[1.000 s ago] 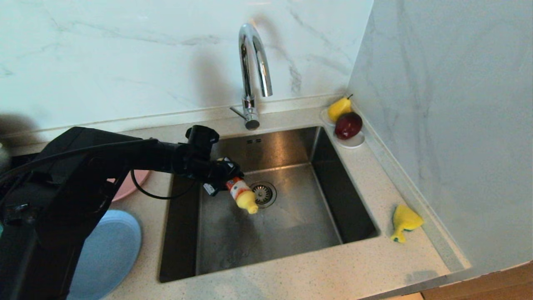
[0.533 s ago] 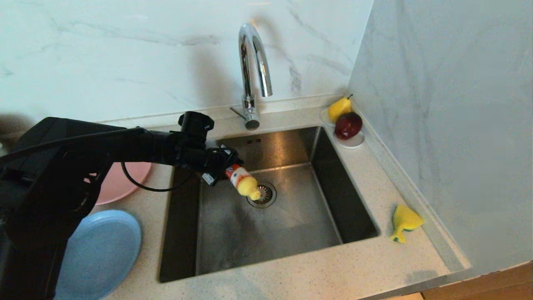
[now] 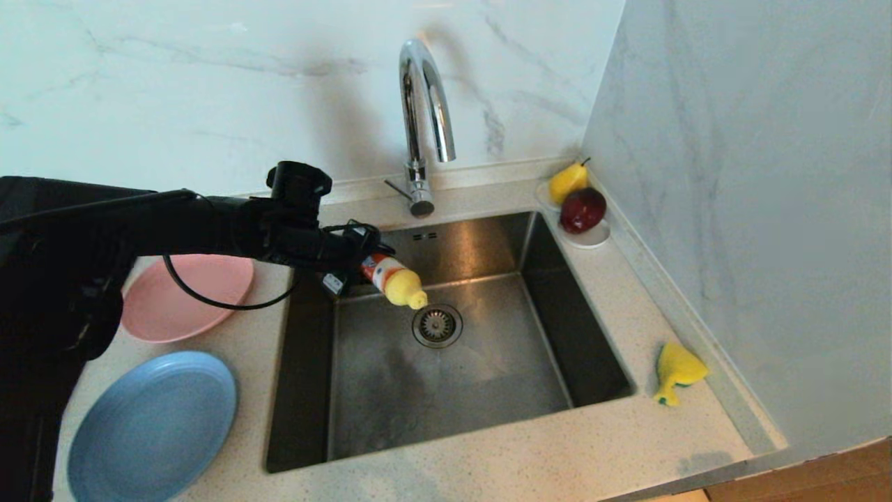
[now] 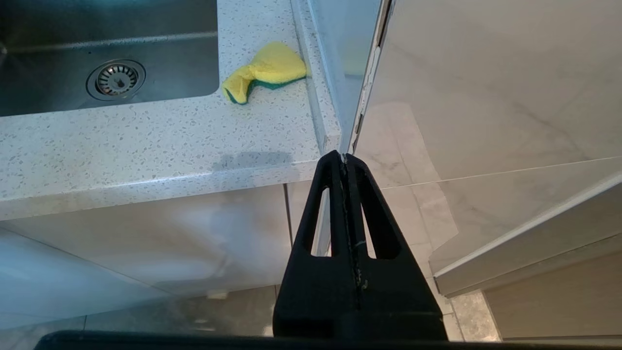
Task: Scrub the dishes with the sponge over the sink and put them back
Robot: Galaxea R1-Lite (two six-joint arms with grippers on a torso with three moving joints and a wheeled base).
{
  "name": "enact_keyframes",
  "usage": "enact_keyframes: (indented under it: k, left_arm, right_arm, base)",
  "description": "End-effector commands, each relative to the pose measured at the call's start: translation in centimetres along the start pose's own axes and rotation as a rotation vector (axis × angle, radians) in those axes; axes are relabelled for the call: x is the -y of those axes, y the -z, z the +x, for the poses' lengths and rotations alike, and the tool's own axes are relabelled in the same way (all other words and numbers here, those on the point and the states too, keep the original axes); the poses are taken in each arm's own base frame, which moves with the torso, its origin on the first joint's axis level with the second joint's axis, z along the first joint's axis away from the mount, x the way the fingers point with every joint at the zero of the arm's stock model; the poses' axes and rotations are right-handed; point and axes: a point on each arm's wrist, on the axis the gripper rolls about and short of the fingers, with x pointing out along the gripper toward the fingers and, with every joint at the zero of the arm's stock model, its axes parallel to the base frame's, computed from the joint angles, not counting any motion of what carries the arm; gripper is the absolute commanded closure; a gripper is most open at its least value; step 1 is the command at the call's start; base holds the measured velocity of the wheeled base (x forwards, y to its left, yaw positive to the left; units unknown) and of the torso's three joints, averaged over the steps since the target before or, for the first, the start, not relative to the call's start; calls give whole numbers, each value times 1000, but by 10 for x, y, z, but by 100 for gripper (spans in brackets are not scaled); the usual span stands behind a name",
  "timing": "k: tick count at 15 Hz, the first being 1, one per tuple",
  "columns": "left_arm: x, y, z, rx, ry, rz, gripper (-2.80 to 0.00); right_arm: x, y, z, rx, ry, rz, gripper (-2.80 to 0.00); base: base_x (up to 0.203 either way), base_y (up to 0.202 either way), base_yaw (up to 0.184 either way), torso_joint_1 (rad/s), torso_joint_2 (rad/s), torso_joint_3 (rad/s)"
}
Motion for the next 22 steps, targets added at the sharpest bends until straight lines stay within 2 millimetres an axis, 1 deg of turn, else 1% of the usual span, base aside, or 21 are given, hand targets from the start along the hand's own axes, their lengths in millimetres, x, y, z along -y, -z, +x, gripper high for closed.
enact_keyframes:
  k: [1, 4, 9, 12, 14, 16, 19, 22]
  left_arm:
    - [10, -7, -24, 20, 41, -26, 0]
    - [13, -7, -39, 16, 63, -87, 0]
    - [7, -11, -46, -97, 109, -175, 0]
    - [12, -19, -50, -64, 169, -214, 0]
    - [18, -28, -59, -32, 240, -248, 0]
    - [20, -36, -68, -7, 276, -285, 0]
    - [22, -40, -81, 5, 297, -324, 0]
    - [23, -43, -87, 18, 333, -341, 0]
  right_arm:
    - [0, 0, 0, 2, -1, 0, 0]
    - [0, 0, 0, 0, -1, 0, 0]
    - [0, 0, 0, 2, -1, 0, 0]
    - [0, 0, 0, 2, -1, 0, 0]
    - [0, 0, 0, 2, -1, 0, 0]
    - [0, 0, 0, 0, -1, 0, 0]
    - [0, 0, 0, 2, -1, 0, 0]
    - [0, 0, 0, 2, -1, 0, 0]
  base:
    - [0, 0, 0, 0, 0, 0]
    - [0, 0, 0, 0, 0, 0]
    - [0, 0, 0, 0, 0, 0]
    - [0, 0, 0, 0, 0, 0]
    - [0, 0, 0, 0, 0, 0]
    - [0, 0, 0, 0, 0, 0]
    - [0, 0, 0, 0, 0, 0]
    - [0, 0, 0, 0, 0, 0]
